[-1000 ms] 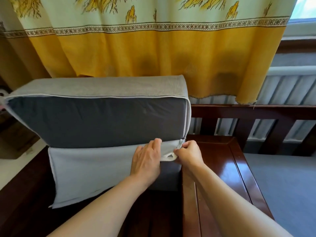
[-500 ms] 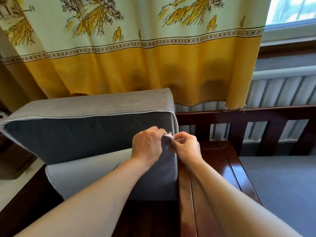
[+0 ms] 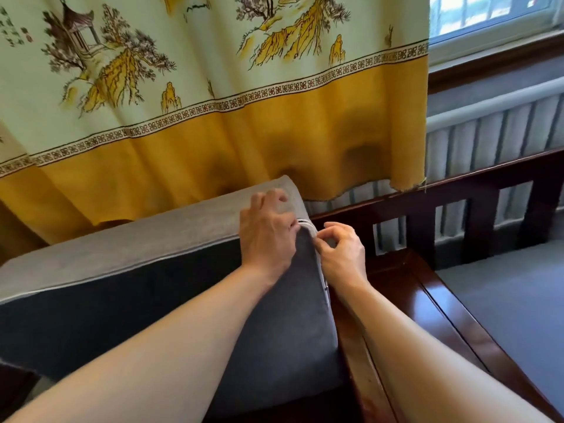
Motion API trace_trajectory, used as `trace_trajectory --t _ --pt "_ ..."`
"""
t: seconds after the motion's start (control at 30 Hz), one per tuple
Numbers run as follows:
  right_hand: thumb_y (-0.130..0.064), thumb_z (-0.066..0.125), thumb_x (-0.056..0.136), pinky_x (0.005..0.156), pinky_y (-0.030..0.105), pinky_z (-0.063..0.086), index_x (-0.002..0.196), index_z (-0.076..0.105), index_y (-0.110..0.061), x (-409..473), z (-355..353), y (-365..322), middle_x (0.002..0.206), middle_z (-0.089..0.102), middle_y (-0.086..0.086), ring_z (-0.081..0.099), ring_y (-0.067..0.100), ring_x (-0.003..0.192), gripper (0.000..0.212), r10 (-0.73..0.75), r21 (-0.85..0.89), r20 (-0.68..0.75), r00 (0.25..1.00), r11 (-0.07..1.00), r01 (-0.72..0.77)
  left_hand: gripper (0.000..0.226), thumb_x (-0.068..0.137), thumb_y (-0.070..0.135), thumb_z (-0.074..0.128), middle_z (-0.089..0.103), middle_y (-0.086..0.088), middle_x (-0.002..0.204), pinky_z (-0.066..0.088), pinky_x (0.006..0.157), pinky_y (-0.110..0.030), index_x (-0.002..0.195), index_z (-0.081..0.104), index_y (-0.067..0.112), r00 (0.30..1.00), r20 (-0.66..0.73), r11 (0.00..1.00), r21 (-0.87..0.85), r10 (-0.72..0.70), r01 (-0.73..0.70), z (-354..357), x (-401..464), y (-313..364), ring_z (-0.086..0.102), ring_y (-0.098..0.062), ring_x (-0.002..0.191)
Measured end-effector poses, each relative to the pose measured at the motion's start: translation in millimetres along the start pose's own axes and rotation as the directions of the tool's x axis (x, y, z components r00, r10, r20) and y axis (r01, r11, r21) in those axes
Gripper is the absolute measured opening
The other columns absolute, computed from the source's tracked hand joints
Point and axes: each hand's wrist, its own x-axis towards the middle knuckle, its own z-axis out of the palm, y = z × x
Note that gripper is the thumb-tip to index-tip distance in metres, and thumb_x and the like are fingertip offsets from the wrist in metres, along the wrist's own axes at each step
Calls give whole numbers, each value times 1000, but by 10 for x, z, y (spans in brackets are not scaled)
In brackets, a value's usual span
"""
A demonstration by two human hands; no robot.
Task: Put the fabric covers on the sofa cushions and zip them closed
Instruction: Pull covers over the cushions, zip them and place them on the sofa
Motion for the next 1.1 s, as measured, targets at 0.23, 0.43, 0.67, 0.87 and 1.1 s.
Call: trace_trajectory --t 0.23,0.43,0.67,0.87,1.1 --pt "-20 63 89 59 17 43 93 67 -14 -27 151 -7 88 66 -1 60 10 80 8 55 68 -89 994 996 -49 11 87 19 64 70 -6 95 36 69 -17 90 71 10 999 -4 968 -248 -35 33 75 69 -83 63 -17 87" --pt "-8 60 89 64 13 47 88 66 -18 -104 105 250 86 68 -4 63 4 83 12 -11 119 -39 999 993 15 5 84 13 67 69 -6 87 37 67 -22 79 67 10 993 -93 953 -299 -72 41 236 20 -127 63 -19 80" --pt "-3 51 89 72 31 53 86 67 -18 -196 122 706 81 68 -3 63 13 80 23 -39 56 -56 998 998 42 6 85 11 65 68 -7 89 34 68 -23 79 65 9 977 -198 950 -311 -72 7 344 -54 -135 63 -21 84" --pt "4 39 87 85 31 50 90 67 -18 -202 225 1126 89 68 1 63 19 91 36 82 41 -47 996 996 -80 3 87 12 61 65 -8 95 30 68 -26 86 63 10 969 -240 965 -263 -54 -11 385 -84 -146 60 -24 88" --pt "-5 41 72 93 49 49 69 61 -25 -42 519 1474 98 69 10 63 31 101 29 261 150 1 965 954 -258 4 88 14 60 64 -7 97 30 68 -26 87 63 11 966 -256 966 -255 -33 -34 416 -73 -173 59 -23 89"
